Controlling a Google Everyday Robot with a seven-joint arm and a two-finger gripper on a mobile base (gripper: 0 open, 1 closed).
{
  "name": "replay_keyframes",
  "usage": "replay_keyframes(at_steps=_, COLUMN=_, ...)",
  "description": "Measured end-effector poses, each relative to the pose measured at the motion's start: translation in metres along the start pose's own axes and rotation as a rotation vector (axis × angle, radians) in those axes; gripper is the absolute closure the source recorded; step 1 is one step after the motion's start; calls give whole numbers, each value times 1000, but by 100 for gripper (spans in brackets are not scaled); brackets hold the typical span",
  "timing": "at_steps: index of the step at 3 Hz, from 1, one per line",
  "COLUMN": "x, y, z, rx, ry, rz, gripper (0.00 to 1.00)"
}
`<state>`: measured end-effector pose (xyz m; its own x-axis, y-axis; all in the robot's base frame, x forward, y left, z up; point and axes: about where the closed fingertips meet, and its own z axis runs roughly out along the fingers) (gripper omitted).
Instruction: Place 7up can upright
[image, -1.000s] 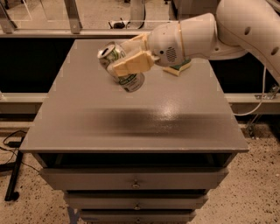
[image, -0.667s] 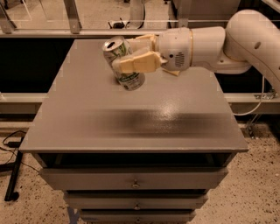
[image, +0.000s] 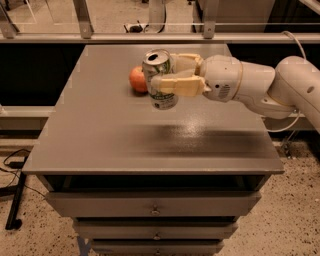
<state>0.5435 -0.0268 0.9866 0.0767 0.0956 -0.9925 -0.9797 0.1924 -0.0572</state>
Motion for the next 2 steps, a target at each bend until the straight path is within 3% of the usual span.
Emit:
replay_keyframes(at_steps=1, x=2, y=-3, z=-7, rx=1, ry=-12, rz=-12, gripper=100)
replay_keyframes(at_steps=2, x=5, y=-14, z=-35, rx=15, ry=-15, rz=-36, gripper=100)
